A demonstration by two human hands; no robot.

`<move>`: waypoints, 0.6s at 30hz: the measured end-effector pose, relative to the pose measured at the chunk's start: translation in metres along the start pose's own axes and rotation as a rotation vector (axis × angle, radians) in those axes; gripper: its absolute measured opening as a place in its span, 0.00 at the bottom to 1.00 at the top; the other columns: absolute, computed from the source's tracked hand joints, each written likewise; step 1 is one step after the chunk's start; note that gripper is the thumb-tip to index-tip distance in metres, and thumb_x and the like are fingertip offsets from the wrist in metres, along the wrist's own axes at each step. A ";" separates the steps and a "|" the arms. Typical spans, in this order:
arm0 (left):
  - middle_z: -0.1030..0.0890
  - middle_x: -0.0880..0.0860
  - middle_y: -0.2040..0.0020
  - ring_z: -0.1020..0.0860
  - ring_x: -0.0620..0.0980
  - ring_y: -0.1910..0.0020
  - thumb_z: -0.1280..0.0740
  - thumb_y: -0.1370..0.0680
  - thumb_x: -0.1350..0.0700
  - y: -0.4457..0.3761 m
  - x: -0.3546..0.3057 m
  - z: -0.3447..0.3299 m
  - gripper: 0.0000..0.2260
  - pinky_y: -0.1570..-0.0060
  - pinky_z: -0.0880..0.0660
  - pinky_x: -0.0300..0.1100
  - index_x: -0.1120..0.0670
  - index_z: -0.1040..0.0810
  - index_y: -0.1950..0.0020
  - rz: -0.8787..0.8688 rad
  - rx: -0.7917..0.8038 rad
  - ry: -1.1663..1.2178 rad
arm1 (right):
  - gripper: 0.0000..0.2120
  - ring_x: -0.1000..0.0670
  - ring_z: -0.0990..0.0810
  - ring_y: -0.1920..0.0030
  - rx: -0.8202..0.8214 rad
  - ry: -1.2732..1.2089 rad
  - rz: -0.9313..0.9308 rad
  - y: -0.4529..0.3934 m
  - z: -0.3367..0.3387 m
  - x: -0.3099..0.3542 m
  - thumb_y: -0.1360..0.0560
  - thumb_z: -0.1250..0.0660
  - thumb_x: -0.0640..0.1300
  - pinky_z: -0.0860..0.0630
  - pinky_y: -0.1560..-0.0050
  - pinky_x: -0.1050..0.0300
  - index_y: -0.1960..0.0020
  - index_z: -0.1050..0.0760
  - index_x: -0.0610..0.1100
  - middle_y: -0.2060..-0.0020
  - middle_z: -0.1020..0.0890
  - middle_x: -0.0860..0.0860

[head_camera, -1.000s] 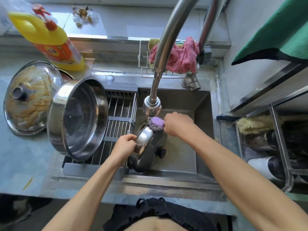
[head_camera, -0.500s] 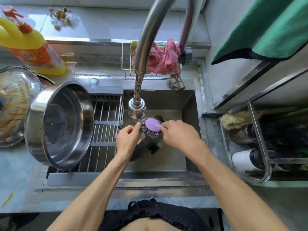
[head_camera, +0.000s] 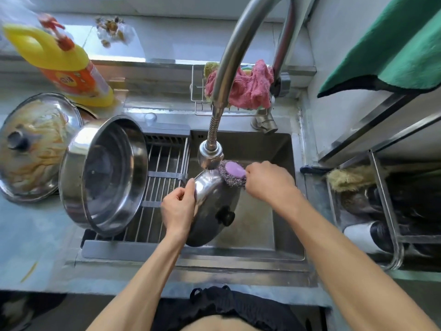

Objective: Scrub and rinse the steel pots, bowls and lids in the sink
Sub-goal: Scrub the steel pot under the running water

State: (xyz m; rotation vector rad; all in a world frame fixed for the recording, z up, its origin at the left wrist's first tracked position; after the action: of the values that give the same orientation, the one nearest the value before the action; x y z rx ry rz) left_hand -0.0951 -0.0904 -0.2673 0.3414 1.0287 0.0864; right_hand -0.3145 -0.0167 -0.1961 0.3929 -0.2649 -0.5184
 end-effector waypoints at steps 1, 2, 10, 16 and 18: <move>0.31 0.46 0.77 0.32 0.49 0.72 0.34 0.21 0.39 0.002 -0.005 -0.003 0.27 0.68 0.37 0.45 0.53 0.34 0.74 -0.038 -0.001 -0.038 | 0.10 0.40 0.21 0.57 -0.003 0.026 0.051 0.005 0.004 0.010 0.27 0.41 0.44 0.29 0.59 0.52 0.49 0.24 0.46 0.55 0.20 0.46; 0.31 0.48 0.77 0.31 0.50 0.72 0.34 0.21 0.39 0.004 -0.010 -0.006 0.27 0.68 0.36 0.45 0.54 0.33 0.74 -0.074 -0.007 -0.074 | 0.08 0.41 0.23 0.60 0.006 0.050 0.105 0.010 0.007 0.020 0.27 0.41 0.45 0.29 0.60 0.52 0.51 0.24 0.46 0.59 0.22 0.48; 0.32 0.47 0.78 0.31 0.47 0.73 0.32 0.21 0.41 0.013 -0.019 -0.007 0.28 0.68 0.36 0.45 0.52 0.34 0.76 -0.108 -0.063 -0.072 | 0.08 0.39 0.24 0.58 -0.023 0.066 0.100 0.019 0.006 0.011 0.24 0.42 0.44 0.32 0.60 0.52 0.49 0.25 0.46 0.53 0.19 0.45; 0.31 0.47 0.78 0.31 0.49 0.73 0.31 0.22 0.40 0.015 -0.015 -0.006 0.28 0.68 0.36 0.45 0.53 0.35 0.76 -0.093 -0.066 -0.065 | 0.09 0.38 0.20 0.55 -0.051 0.051 0.068 0.017 0.002 0.005 0.25 0.41 0.43 0.33 0.60 0.52 0.49 0.25 0.46 0.57 0.21 0.47; 0.31 0.48 0.77 0.31 0.50 0.72 0.32 0.22 0.40 0.014 -0.015 -0.006 0.28 0.68 0.36 0.45 0.53 0.34 0.76 -0.088 -0.071 -0.064 | 0.08 0.38 0.20 0.55 -0.046 0.054 0.123 0.019 -0.004 0.013 0.25 0.41 0.44 0.33 0.61 0.52 0.49 0.25 0.47 0.57 0.21 0.46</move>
State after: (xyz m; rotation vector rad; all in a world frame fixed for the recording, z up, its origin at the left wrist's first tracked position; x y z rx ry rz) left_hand -0.1064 -0.0793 -0.2530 0.2324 0.9739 0.0325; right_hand -0.2937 -0.0072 -0.1892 0.3429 -0.2228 -0.3917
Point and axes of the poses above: each hand's wrist, its own y-axis away from the middle knuckle, its own z-axis out of the back of the hand, x = y × z, the point moved 8 cm from there along -y, towards the middle knuckle
